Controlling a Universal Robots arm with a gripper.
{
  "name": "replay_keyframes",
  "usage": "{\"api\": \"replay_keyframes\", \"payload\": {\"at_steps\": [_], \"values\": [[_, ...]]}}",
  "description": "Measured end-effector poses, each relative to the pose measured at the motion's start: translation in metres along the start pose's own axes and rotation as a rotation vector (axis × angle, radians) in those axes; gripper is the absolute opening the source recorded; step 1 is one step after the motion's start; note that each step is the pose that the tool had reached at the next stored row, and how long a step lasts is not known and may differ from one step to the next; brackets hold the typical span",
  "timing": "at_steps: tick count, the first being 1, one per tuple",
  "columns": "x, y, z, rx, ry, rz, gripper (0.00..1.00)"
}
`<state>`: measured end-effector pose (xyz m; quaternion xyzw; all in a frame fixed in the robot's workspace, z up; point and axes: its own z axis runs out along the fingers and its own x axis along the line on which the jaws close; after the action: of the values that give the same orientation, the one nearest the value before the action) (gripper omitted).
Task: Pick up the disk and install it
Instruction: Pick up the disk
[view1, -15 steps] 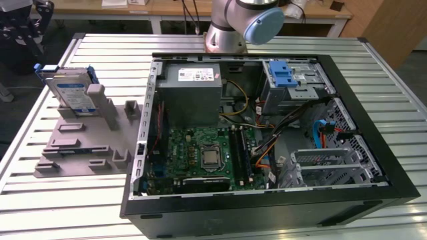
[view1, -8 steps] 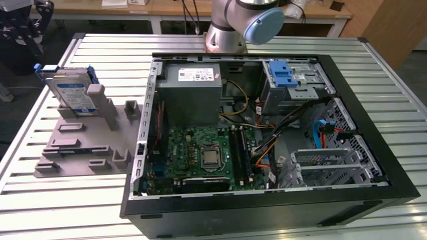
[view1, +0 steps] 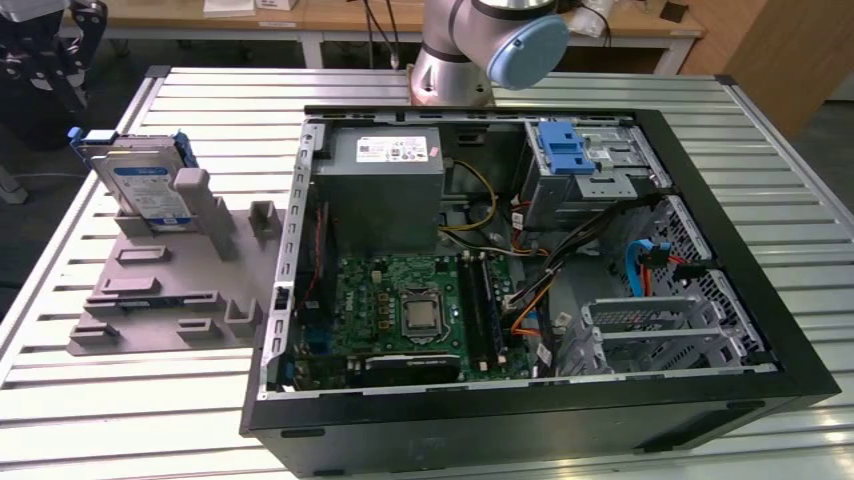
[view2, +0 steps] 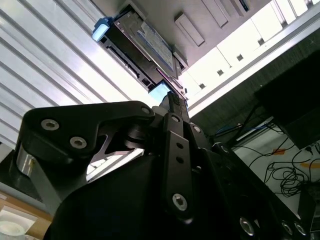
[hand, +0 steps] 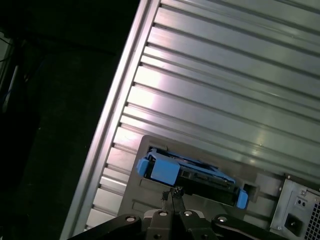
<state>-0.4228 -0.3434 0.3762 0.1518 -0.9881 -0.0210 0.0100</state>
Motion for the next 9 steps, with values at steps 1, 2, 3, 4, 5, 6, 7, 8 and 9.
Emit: {"api": "replay_keyframes", "payload": {"at_steps": [1,2,3,4,5,6,7,8,9], "values": [[0.0000,0.0000,0.0000,0.0000,0.0002,-0.003,0.11],[0.0000,0.0000,0.0000,0.0001,0.0002,-0.007,0.11],[0.0000,0.0000,0.0000,0.0002,0.0004,-0.010,0.11],[0.0000,0.0000,0.0000,0.0002,0.0006,-0.013,0.11],[0.0001,0.0000,0.0000,0.0002,0.0008,-0.016,0.11],[0.0001,0.0000,0.0000,0.0003,0.0009,-0.020,0.11],[0.0001,0.0000,0.0000,0.0003,0.0010,-0.023,0.11],[0.0001,0.0000,0.0000,0.0003,0.0012,-0.027,0.11],[0.0001,0.0000,0.0000,0.0004,0.0014,-0.030,0.11]]}}
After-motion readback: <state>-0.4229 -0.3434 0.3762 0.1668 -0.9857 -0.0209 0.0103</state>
